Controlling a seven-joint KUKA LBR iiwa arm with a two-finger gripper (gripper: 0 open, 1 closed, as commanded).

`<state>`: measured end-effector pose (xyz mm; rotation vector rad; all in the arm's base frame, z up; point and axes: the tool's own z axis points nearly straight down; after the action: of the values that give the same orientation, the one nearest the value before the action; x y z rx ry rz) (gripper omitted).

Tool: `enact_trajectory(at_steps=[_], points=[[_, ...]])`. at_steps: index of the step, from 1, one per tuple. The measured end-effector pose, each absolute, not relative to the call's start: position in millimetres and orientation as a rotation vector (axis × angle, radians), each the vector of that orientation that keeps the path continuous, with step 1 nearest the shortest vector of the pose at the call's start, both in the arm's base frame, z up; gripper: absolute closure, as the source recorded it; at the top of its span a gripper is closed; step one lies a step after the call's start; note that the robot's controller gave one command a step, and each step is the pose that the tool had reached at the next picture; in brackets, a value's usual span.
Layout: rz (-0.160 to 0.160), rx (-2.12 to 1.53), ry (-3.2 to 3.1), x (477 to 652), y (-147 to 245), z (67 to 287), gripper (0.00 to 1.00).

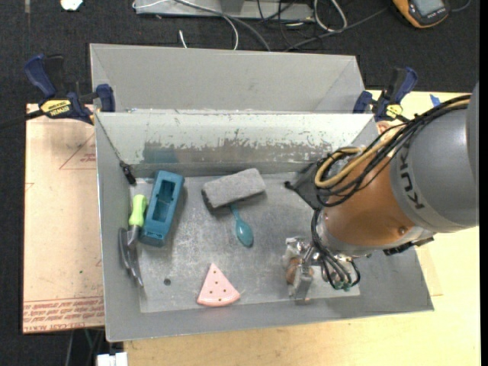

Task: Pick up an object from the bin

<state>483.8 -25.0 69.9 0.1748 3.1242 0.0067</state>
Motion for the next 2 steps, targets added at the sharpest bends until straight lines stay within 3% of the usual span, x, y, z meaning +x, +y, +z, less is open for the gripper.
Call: enact_trajectory(at_steps=[2], points=[[0.008, 0.174, 3.124, 483.9, -25, 109, 1.00]])
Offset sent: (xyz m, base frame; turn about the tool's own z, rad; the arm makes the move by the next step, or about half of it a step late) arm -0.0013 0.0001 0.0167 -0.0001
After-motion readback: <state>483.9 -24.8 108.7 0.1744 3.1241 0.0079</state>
